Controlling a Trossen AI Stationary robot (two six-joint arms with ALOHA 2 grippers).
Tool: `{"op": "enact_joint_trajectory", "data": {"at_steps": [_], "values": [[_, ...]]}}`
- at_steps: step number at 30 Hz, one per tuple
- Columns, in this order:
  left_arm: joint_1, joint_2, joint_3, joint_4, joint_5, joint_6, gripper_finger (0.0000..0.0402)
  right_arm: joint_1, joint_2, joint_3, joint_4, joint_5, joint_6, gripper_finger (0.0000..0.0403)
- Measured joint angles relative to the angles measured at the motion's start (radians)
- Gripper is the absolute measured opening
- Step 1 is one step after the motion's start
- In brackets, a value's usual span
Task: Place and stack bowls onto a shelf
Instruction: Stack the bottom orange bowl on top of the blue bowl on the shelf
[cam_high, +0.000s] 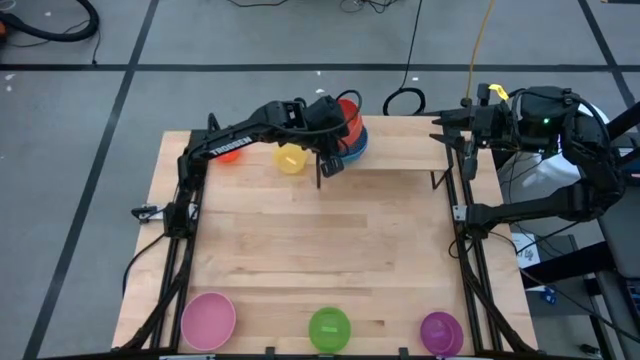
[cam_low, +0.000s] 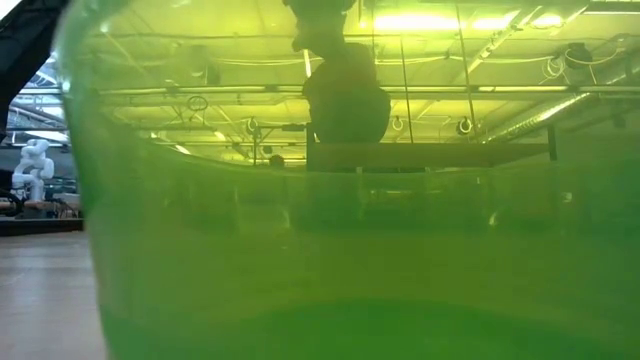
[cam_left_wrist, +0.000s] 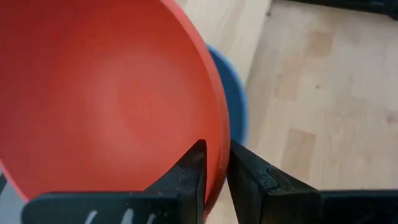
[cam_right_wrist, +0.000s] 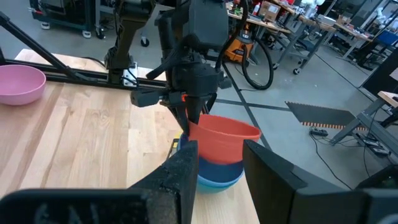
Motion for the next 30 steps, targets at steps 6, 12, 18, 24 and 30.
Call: {"op": "enact_joint_trajectory", "data": {"at_steps": [6,12,18,24,30], "values": [[0.002,-0.021,0.002,-0.004,-0.013,-0.011,0.0060,0.000,0.000,0.000,0.000,0.000,-0.003,0.0118],[0.001,-0.024,0.000,-0.017,-0.010,-0.019,0.0060,0.000,0.000,0.000,0.000,0.000,-0.008,0.0118],[0.001,-0.023,0.000,-0.015,0.023,-0.047,0.0060,0.000,0.000,0.000,0.000,0.000,-0.027,0.0118],[0.001,-0.023,0.000,-0.014,0.053,-0.070,0.0060,0.000,0.000,0.000,0.000,0.000,-0.030,0.0118],[-0.001,-0.023,0.000,-0.013,0.053,-0.065,0.0060,0.000,0.000,0.000,0.000,0.000,-0.031,0.0118]]}}
